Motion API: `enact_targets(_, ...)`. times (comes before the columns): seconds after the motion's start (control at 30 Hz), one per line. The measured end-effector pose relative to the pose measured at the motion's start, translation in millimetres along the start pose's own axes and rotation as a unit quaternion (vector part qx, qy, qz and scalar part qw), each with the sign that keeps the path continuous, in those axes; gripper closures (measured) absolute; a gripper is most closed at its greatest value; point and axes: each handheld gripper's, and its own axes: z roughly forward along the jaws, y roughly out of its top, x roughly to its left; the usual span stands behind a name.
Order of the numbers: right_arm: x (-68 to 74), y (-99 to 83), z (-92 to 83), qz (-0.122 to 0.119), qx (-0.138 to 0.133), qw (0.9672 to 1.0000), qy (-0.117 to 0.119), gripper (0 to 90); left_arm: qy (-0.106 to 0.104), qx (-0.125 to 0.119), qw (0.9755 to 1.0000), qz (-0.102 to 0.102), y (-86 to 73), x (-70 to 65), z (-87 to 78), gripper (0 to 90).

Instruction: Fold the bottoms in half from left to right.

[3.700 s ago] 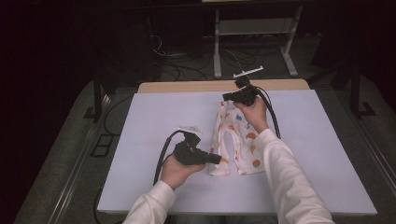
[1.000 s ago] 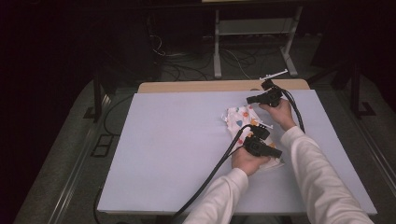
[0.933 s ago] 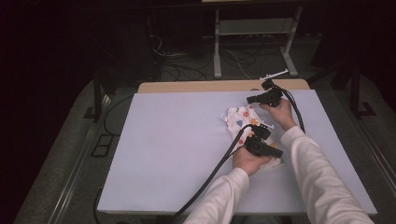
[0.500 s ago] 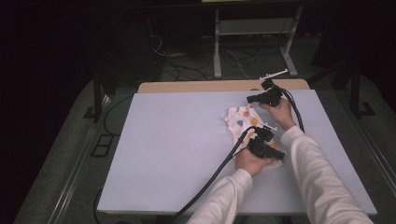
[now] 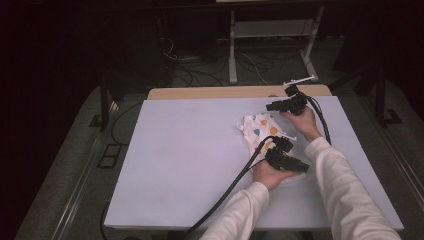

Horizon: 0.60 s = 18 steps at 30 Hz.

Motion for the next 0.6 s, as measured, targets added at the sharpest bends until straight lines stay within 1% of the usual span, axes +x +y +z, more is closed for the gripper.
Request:
enact_targets(0.1, -0.6, -2.0, -5.9, 0.007, -0.005, 1.0000, 0.002, 35.0, 0.000, -0.011, 0.9999, 0.005, -0.4, -1.7, -6.0, 42.1)
enact_targets(0.17, -0.2, -3.7, -8.4, 0.007, -0.004, 1.0000, -0.006, 25.6, -0.005, -0.028, 0.9996, 0.005, -1.8, -2.0, -12.5, 35.5)
enact_targets(0.2, 0.0, -5.1, -10.5, 0.009, -0.006, 0.9999, -0.010, 19.6, -0.008, -0.033, 0.9994, 0.007, -2.7, -1.6, -16.2, 32.6)
enact_targets(0.23, 0.1, -6.2, -12.2, 0.015, -0.007, 0.9998, -0.009, 15.4, -0.011, -0.038, 0.9991, 0.013, -3.8, -1.4, -20.0, 30.3)
enact_targets(0.3, 0.6, -8.4, -16.3, 0.018, -0.015, 0.9997, -0.008, 13.1, -0.010, -0.046, 0.9987, 0.022, -6.0, -0.7, -26.7, 25.0)
enact_targets(0.37, 1.9, -11.6, -21.7, 0.023, -0.025, 0.9994, -0.001, 5.6, -0.010, -0.049, 0.9984, 0.026, -9.0, 1.5, -34.1, 19.4)
enact_targets(0.4, 3.1, -13.0, -23.7, 0.023, -0.026, 0.9994, 0.000, 3.3, -0.011, -0.050, 0.9983, 0.029, -10.2, 2.3, -37.1, 16.2)
enact_targets(0.47, 5.3, -15.7, -27.8, 0.022, -0.027, 0.9994, -0.001, 2.7, -0.011, -0.054, 0.9977, 0.039, -12.5, 2.6, -43.7, 12.8)
enact_targets(0.53, 6.7, -17.6, -31.9, 0.022, -0.030, 0.9993, -0.001, 1.9, -0.001, -0.060, 0.9969, 0.051, -14.1, 1.6, -50.0, 9.2)
enact_targets(0.6, 7.7, -19.3, -35.6, 0.023, -0.035, 0.9991, -0.001, 1.6, 0.004, -0.066, 0.9959, 0.061, -15.2, 1.1, -56.1, 5.8)
